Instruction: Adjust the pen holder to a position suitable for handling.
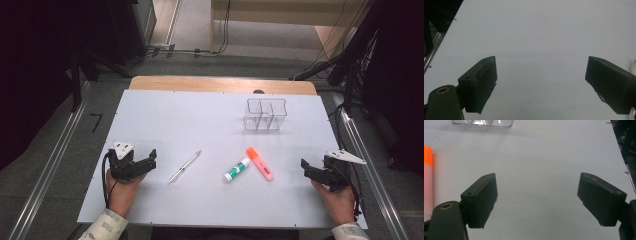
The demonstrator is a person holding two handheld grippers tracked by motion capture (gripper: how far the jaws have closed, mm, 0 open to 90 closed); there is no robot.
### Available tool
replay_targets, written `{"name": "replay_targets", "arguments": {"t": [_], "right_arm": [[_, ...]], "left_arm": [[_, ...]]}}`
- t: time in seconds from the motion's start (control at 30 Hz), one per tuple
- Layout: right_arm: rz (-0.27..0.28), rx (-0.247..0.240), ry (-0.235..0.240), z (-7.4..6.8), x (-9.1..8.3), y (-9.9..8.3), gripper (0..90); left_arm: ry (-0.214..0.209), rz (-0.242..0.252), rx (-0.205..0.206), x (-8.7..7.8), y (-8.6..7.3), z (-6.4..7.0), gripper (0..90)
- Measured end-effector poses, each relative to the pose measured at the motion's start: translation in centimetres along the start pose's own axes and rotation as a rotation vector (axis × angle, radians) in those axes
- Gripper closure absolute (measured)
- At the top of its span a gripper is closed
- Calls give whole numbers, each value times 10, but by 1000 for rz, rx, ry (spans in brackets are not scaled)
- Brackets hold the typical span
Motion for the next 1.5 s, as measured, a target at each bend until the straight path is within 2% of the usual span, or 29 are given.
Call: {"name": "replay_targets", "arguments": {"t": [0.3,0.4,0.6,0.77,0.87,0.97,1.07,1.23,1.3,1.37,1.4,1.43,1.47,1.5], "right_arm": [[11,14,5,3,0,4,152],[20,16,3,5,1,9,174],[27,3,-20,8,9,21,228],[16,-3,-35,11,23,39,331],[6,13,-28,10,33,53,408],[19,38,-23,11,42,67,529],[25,19,-52,10,50,80,654],[37,7,-63,5,64,99,831],[32,-1,-61,2,69,105,875],[38,1,-60,0,73,111,877],[38,1,-60,0,73,111,877],[41,6,-45,-2,77,116,878],[44,4,-38,-4,79,118,877],[52,-2,-23,-6,81,120,877]], "left_arm": [[0,0,-4,4,4,6,123],[0,8,6,6,9,11,140],[-35,12,35,17,21,28,281],[-50,25,71,32,36,51,449],[-57,25,102,43,46,68,539],[-76,15,106,57,56,83,639],[-87,1,118,71,65,99,723],[-102,-15,132,89,81,124,895],[-115,-17,147,96,87,134,900],[-120,-24,162,103,91,144,900],[-120,-24,162,103,91,144,900],[-131,-34,171,110,93,154,900],[-131,-34,171,110,93,154,900],[-137,-44,177,117,92,165,900]]}}
Point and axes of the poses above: each handheld gripper's, and its own axes: x roughly forward along the jaws, y roughly out of its top, z roughly to its right, the point moved 7 cm from there along x, roughly forward along the jaws, and after that the axes turned 8 degrees about -z, right-handed, at the moved point
